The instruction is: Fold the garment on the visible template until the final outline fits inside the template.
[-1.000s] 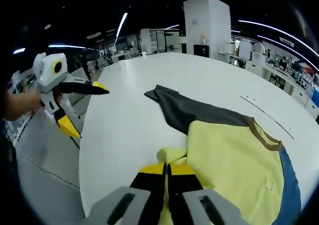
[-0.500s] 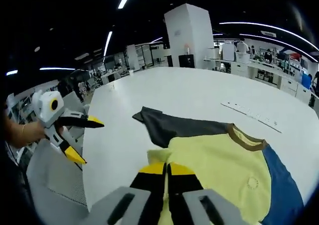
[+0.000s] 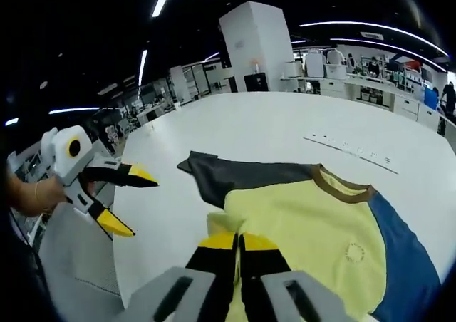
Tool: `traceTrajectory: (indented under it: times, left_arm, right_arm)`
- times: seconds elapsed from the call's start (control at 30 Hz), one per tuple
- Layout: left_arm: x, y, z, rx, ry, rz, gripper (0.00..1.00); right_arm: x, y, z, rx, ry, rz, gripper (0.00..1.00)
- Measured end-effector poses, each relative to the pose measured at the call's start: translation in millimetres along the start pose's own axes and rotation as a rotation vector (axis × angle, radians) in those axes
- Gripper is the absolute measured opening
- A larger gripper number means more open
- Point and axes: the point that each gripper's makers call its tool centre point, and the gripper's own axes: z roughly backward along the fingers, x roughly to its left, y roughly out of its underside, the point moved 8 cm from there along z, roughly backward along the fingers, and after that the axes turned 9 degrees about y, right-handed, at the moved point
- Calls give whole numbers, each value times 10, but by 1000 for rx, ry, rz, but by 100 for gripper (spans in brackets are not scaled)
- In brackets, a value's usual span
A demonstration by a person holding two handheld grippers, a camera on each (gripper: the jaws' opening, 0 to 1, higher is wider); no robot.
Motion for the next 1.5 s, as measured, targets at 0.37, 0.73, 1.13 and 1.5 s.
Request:
traceTrajectory:
  times: [0.37,0.73,1.13,1.5]
  left_arm:
    - [101,-225,-565,-11,136,-35,35]
    - [96,-159,-876,44,235,-66,17]
    - [32,-131,-953,87,279,-25,2]
    - [69,-247,-861,60,218,-40,1]
  right_arm:
    - [-27,50,-4,14,-28,10,0]
    - [7,69,16,19,-65,25,0]
    - [16,100,19,23,-70,19,0]
    - [-51,154,276,-12,-26,-52,14]
